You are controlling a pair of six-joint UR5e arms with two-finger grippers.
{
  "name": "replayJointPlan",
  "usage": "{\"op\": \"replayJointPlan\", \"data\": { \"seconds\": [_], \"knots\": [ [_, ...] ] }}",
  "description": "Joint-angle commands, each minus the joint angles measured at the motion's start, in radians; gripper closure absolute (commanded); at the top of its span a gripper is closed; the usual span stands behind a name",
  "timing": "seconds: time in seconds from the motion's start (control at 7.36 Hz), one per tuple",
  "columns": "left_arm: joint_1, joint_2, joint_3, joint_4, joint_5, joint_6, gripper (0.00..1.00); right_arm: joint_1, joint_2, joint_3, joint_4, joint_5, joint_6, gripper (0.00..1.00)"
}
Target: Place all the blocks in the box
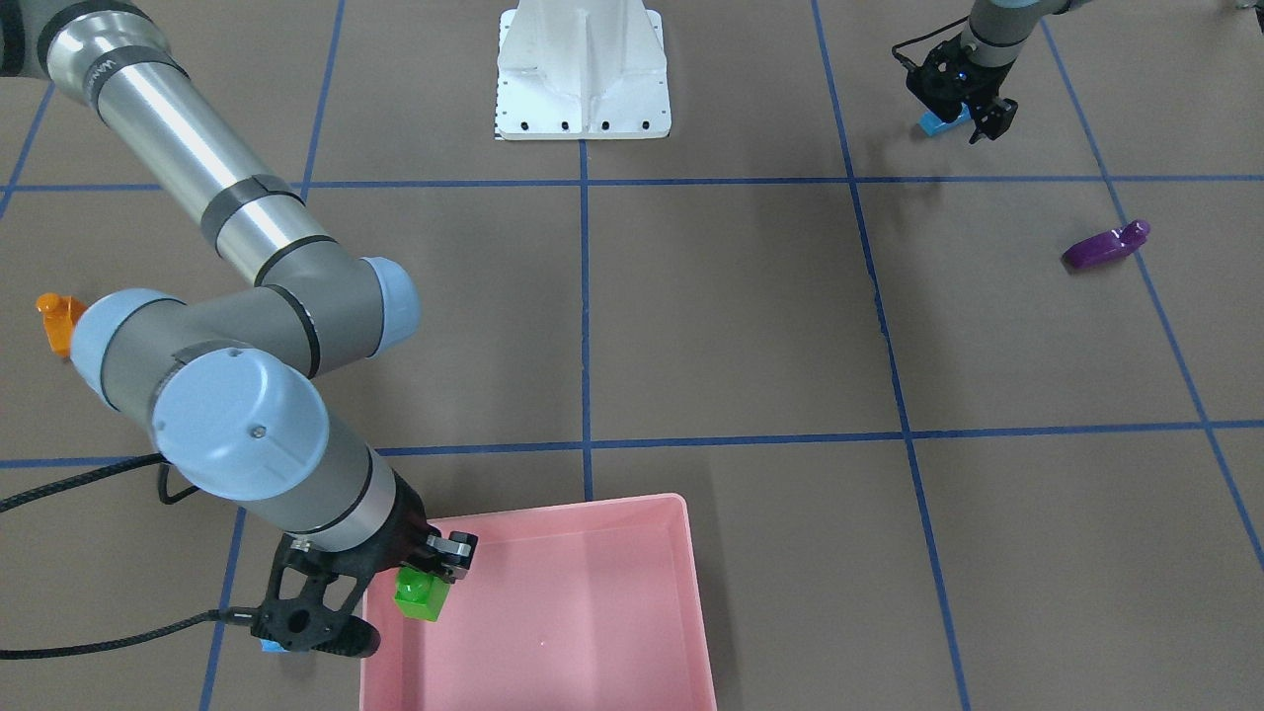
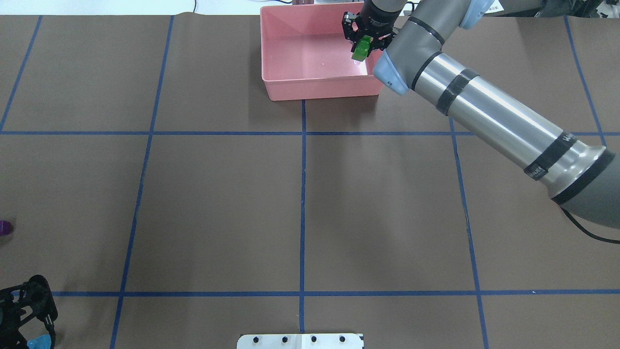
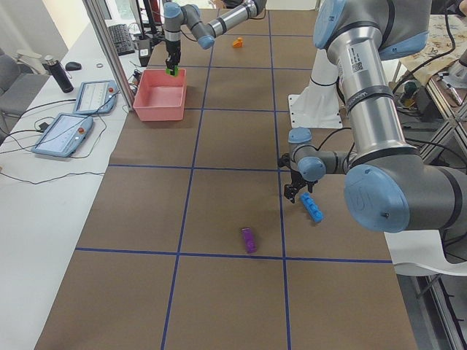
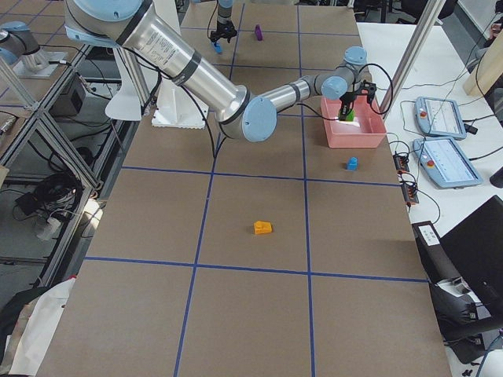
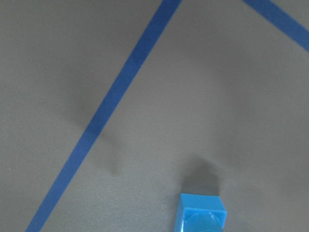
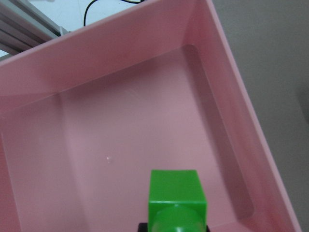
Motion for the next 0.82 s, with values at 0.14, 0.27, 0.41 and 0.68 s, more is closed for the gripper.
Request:
{"op": "replayJointPlan", "data": {
  "seconds": [0.14, 0.27, 0.41, 0.68],
  "knots": [
    [0.018, 0.007, 0.013, 0.000, 0.001, 0.000, 0.00, -0.031, 0.057, -0.132, 0.098, -0.072, 0.030, 0.65],
    [0.033, 0.007, 0.023, 0.002, 0.001, 0.000, 0.00, -0.035, 0.062, -0.132, 0.098, -0.076, 0.030, 0.01],
    [0.041, 0.010, 0.032, 0.003, -0.001, -0.002, 0.00, -0.035, 0.062, -0.131, 0.098, -0.076, 0.030, 0.00],
    [0.059, 0.007, 0.055, 0.002, -0.010, -0.005, 0.25, -0.030, 0.062, -0.131, 0.098, -0.075, 0.028, 0.00]
  ]
}}
